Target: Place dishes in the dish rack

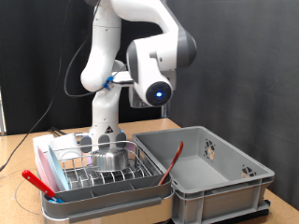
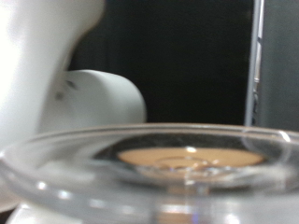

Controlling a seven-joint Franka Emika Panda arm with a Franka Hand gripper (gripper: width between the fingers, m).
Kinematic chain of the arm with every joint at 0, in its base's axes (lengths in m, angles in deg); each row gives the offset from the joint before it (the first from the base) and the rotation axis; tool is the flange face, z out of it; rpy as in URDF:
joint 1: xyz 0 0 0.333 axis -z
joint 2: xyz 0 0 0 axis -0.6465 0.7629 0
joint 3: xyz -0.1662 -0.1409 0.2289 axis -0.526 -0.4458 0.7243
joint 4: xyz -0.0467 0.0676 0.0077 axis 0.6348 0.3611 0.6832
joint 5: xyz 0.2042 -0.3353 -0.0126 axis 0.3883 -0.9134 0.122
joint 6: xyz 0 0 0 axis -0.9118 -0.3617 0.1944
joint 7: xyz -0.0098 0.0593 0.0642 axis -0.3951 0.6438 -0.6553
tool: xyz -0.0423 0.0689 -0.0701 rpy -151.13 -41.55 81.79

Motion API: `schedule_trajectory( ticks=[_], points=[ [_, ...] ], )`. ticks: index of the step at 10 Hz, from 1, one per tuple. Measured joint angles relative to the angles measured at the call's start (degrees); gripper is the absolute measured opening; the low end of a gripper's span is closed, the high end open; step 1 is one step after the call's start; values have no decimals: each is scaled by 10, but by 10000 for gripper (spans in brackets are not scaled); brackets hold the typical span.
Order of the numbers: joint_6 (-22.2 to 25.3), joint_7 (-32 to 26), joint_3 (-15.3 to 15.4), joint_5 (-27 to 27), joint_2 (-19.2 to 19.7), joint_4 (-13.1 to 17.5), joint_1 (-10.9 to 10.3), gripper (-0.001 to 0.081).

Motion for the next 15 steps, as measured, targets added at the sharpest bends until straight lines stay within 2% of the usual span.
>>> schedule_trajectory(
  ticks=[3, 6, 10, 15],
  points=[
    [6, -17, -22, -68, 33, -17, 17, 110],
    [-20, -24, -44, -88, 44, -41, 36, 110],
    [-46, -59, -56, -133, 44, -59, 39, 110],
    [-64, -76, -80, -155, 40, -68, 46, 110]
  ],
)
